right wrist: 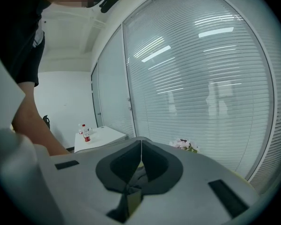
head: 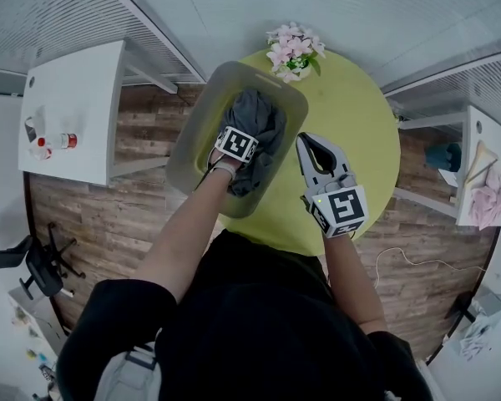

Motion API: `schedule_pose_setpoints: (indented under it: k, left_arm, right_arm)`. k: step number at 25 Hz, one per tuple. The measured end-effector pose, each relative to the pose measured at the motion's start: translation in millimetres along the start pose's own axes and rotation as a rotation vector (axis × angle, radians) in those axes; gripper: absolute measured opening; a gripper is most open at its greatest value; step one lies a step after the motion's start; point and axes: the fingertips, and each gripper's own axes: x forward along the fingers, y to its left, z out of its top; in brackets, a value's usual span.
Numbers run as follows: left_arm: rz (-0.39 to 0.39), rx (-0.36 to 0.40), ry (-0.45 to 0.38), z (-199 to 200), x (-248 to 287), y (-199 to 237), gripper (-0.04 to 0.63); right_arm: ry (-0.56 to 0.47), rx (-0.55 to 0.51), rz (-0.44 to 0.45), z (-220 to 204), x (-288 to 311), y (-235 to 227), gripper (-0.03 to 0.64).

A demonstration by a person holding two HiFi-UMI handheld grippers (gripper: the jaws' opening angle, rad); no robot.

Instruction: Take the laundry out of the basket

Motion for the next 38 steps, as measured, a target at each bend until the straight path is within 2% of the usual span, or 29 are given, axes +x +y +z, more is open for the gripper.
schedule_pose_setpoints:
  k: [9,15,23,28,33,36,38]
  left_arm:
    - [-0.009,0.06,-0.042,10.9,-63.9,-17.1,0.399]
    - [0.046,0.146,-0.072,26.4,-120.8,-30.7,0.399]
    - [0.106,0.266,-0.148,53.1,-200.0,-69.1,0.399]
    - [0.13,0.342,-0.157,63.4,-239.8,-108.8,0.399]
    - [0.076,0.401,-0.2,71.8,-264.2,-164.8,0.399]
    - [0.059,0.403,-0.194,71.9,-260.3,-192.1,0.4]
    - [0.038,0.431,-0.189,75.4,-255.3,-212.1,0.4]
  right_arm:
    - [-0.023,-0.026,0.069,6.2,-11.1,22.7,0.025]
    - [-0.051,-0.038,0.123,16.4,-20.8,36.5,0.024]
    - [-0.102,-0.064,0.144,34.9,-49.1,47.4,0.024]
    - [-0.146,-0.086,0.126,49.6,-75.6,40.2,0.023]
    - [-0.204,-0.09,0.068,67.2,-110.2,17.0,0.024]
    - [-0.234,-0.096,0.032,74.9,-131.9,1.4,0.023]
    - [-0.245,-0.104,0.008,77.2,-145.2,-9.1,0.023]
